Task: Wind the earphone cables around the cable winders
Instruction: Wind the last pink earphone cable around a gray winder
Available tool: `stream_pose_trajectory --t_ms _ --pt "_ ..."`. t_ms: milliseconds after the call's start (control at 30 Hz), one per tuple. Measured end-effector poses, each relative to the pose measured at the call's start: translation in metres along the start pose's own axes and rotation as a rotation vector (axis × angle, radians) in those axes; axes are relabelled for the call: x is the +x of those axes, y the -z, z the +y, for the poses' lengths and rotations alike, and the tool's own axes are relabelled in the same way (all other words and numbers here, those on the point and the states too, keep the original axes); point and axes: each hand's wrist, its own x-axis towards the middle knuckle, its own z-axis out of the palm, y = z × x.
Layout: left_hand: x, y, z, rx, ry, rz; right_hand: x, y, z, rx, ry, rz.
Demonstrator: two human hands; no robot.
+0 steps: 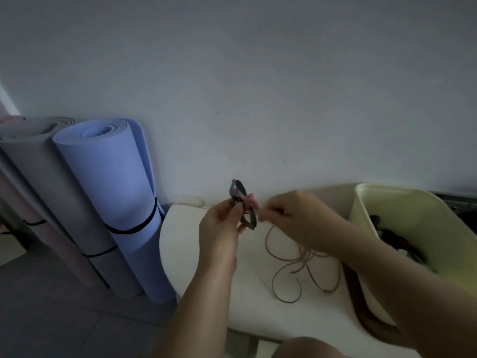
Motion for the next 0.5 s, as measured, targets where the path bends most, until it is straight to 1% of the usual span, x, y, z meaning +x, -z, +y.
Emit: stream_pose_trajectory --t_ms 100,167,233,300,400,500 --pt "-0.003 0.004 0.001 0.236 -0.083 -0.117 0.01 0.023 0.003 0.024 -0.018 0.148" --pt "-0.009 0.007 0.007 0.353 -0.165 -0.206 0.016 0.035 0.004 0.037 -0.011 0.199" --pt "-0.015 0.011 0.012 0.385 -0.192 -0.328 0.02 0.044 0.004 0.087 -0.006 0.195" --pt "-0.018 0.016 0.014 0.402 -0.184 -0.408 0.022 0.046 0.005 0.143 -0.013 0.168" --pt "-0.014 0.024 0.017 0.41 -0.173 -0.468 0.025 0.038 0.009 0.215 -0.045 0.144" --pt "-0.01 0.031 0.019 0.366 -0.145 -0.488 0.026 0.024 0.011 0.395 -0.117 0.145"
